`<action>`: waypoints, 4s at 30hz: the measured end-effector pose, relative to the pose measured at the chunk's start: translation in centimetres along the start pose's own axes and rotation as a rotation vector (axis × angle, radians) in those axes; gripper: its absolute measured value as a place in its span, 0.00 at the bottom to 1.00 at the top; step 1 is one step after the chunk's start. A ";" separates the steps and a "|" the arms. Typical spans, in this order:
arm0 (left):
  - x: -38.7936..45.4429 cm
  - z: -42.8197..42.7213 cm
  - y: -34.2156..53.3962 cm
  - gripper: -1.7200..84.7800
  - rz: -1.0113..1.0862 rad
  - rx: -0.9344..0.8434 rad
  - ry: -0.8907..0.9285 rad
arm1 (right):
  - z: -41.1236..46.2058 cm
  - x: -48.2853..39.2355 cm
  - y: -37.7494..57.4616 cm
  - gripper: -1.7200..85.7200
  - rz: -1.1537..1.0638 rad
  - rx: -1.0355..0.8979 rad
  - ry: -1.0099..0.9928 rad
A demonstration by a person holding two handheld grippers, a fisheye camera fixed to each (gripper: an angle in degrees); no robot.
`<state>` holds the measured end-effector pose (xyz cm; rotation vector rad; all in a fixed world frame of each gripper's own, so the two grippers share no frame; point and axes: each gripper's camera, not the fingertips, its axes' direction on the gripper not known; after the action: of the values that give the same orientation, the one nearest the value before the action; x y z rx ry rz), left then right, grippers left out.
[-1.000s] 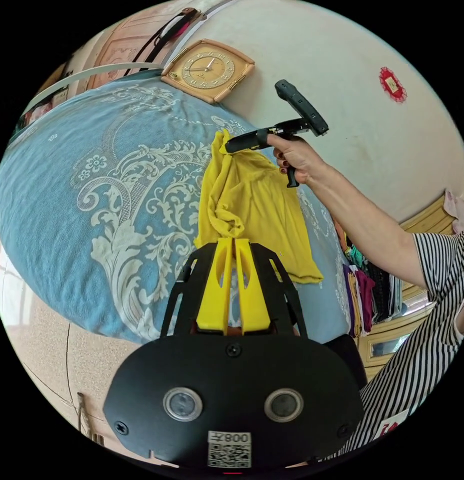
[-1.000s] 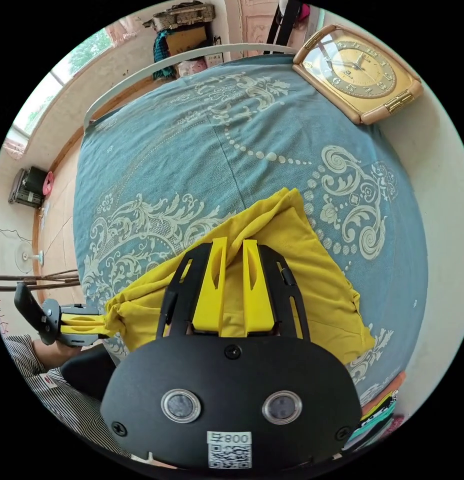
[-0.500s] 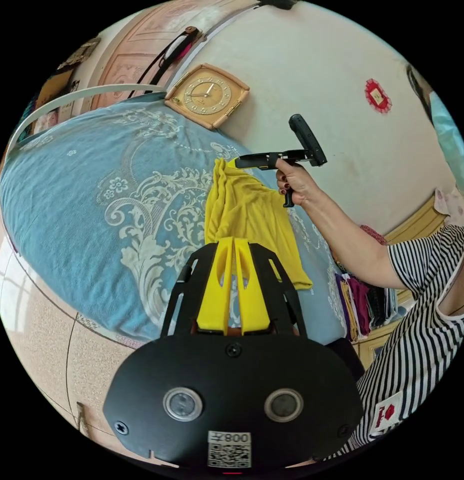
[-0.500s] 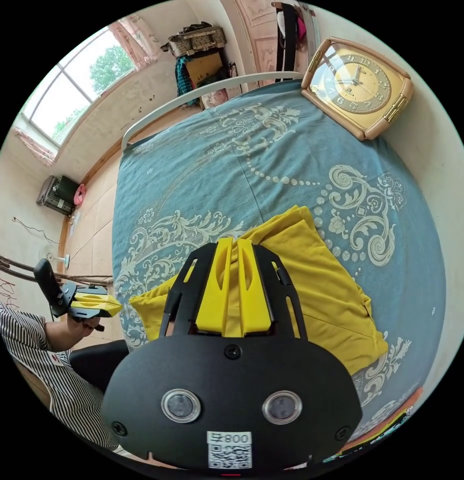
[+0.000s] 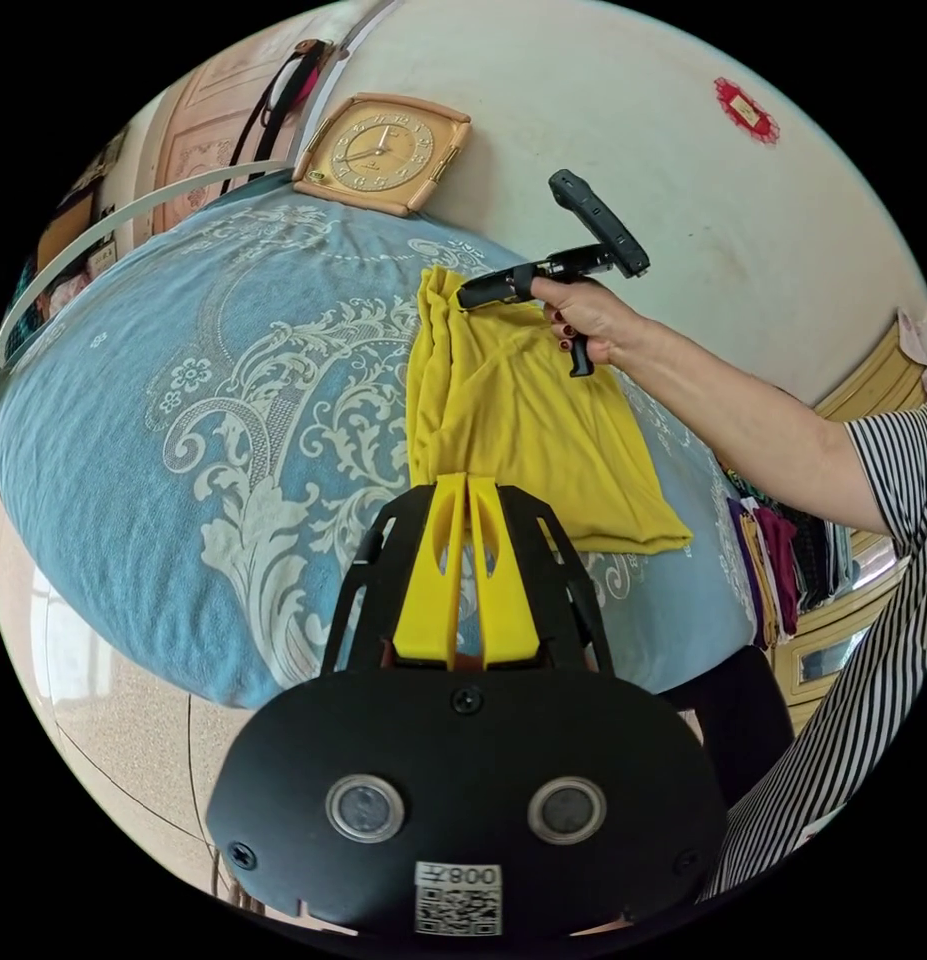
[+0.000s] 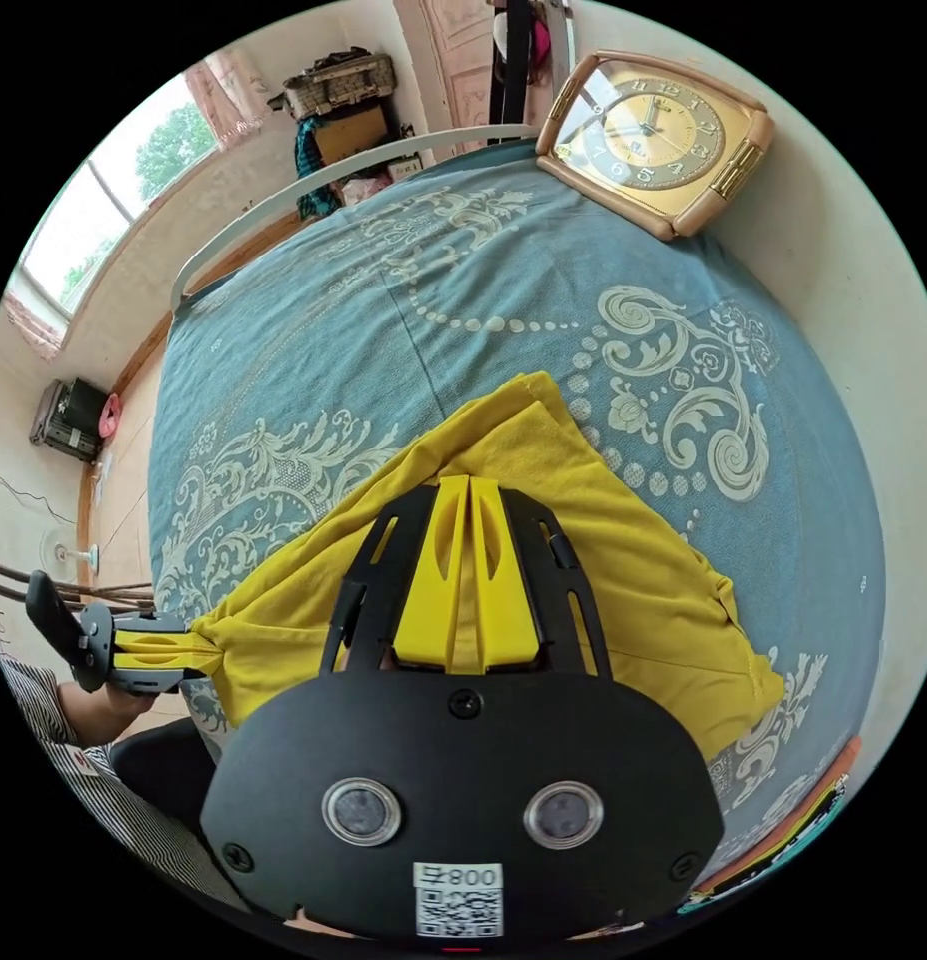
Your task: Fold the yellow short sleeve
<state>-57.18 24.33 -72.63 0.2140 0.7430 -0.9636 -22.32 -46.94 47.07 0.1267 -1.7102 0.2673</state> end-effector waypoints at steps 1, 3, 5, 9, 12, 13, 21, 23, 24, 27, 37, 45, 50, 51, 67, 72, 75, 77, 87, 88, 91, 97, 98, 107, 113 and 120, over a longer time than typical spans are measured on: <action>0.1 0.0 0.1 0.02 0.000 0.000 0.003 | -0.1 -0.3 0.6 0.02 -0.013 0.015 0.020; 0.4 0.1 0.2 0.02 -0.002 -0.007 0.020 | -0.2 -0.5 1.1 0.02 -0.012 0.010 0.027; 0.7 0.1 0.2 0.02 0.009 -0.015 0.023 | -0.5 -0.3 1.4 0.02 0.002 -0.018 0.009; 1.9 -1.0 0.0 0.02 0.023 -0.008 0.018 | -1.6 1.0 2.6 0.02 0.060 -0.040 -0.082; 3.7 -2.2 0.3 0.02 0.055 0.045 -0.019 | -5.3 1.7 5.8 0.02 0.111 0.076 -0.102; 4.0 -2.2 0.3 0.02 0.065 0.038 -0.022 | -7.1 2.0 7.7 0.02 0.125 0.114 -0.122; 5.1 -0.6 1.3 0.02 0.034 -0.040 0.009 | -11.7 0.0 26.6 0.04 0.229 0.042 -0.297; 6.3 -0.5 1.5 0.02 0.084 -0.053 0.026 | -12.8 -1.7 31.9 0.07 0.291 0.039 -0.294; 7.1 -0.2 1.6 0.02 0.113 -0.075 0.014 | -13.0 -2.3 32.8 0.08 0.300 0.033 -0.286; 7.8 0.6 1.4 0.02 0.092 -0.096 -0.038 | -13.6 -5.7 36.1 0.10 0.290 -0.010 -0.177; 8.2 3.1 1.0 0.02 0.021 -0.138 -0.029 | -12.8 -10.1 38.4 0.04 0.257 -0.035 0.022; 9.7 3.9 1.6 0.02 0.035 -0.166 -0.087 | -14.1 -13.7 40.3 0.03 0.078 -0.124 0.189; 10.8 4.3 2.0 0.02 0.036 -0.172 -0.091 | -15.3 -14.0 41.7 0.03 0.099 -0.110 0.196; 11.1 4.1 2.1 0.02 0.033 -0.157 -0.092 | -15.6 -13.8 41.9 0.03 0.105 -0.112 0.187; 14.6 6.3 3.3 0.02 0.069 -0.137 -0.077 | -21.1 -6.9 43.8 0.02 0.206 -0.028 0.001; 15.8 7.0 4.2 0.03 0.057 -0.122 -0.042 | -21.7 -3.4 45.2 0.02 0.283 -0.010 -0.133; 19.4 6.9 4.6 0.05 0.207 -0.108 0.032 | -23.9 -0.7 46.9 0.03 0.362 0.030 -0.234; 22.3 8.1 5.0 0.07 0.335 -0.163 0.148 | -24.9 1.9 48.6 0.05 0.447 0.064 -0.392; 33.8 15.4 8.5 0.05 1.013 -0.346 -0.079 | -25.9 9.2 53.6 0.11 0.707 0.147 -0.782; 33.7 15.3 8.6 0.05 1.015 -0.331 -0.076 | -26.2 9.7 53.8 0.11 0.720 0.148 -0.797; 33.1 15.1 8.3 0.03 0.965 -0.328 -0.043 | -26.5 10.9 54.4 0.12 0.759 0.170 -0.866; 31.6 13.9 7.3 0.03 0.919 -0.275 -0.009 | -26.9 12.1 54.1 0.12 0.795 0.173 -0.949; 31.2 13.8 7.0 0.03 0.912 -0.269 -0.004 | -27.0 12.2 54.0 0.12 0.799 0.167 -0.954; 26.2 12.8 4.1 0.03 0.770 -0.254 0.062 | -28.8 11.7 53.5 0.06 0.769 0.151 -1.001; 16.4 10.0 1.8 0.04 0.273 -0.227 0.175 | -32.2 10.6 54.0 0.04 0.754 0.228 -1.067; 2.9 9.1 3.0 0.10 -0.428 -0.119 0.541 | -37.2 8.4 53.3 0.04 0.694 0.299 -1.108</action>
<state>-49.43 19.81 -68.28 0.2186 1.3780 -1.2790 -0.52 14.35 54.86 -0.1453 -2.7670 1.1264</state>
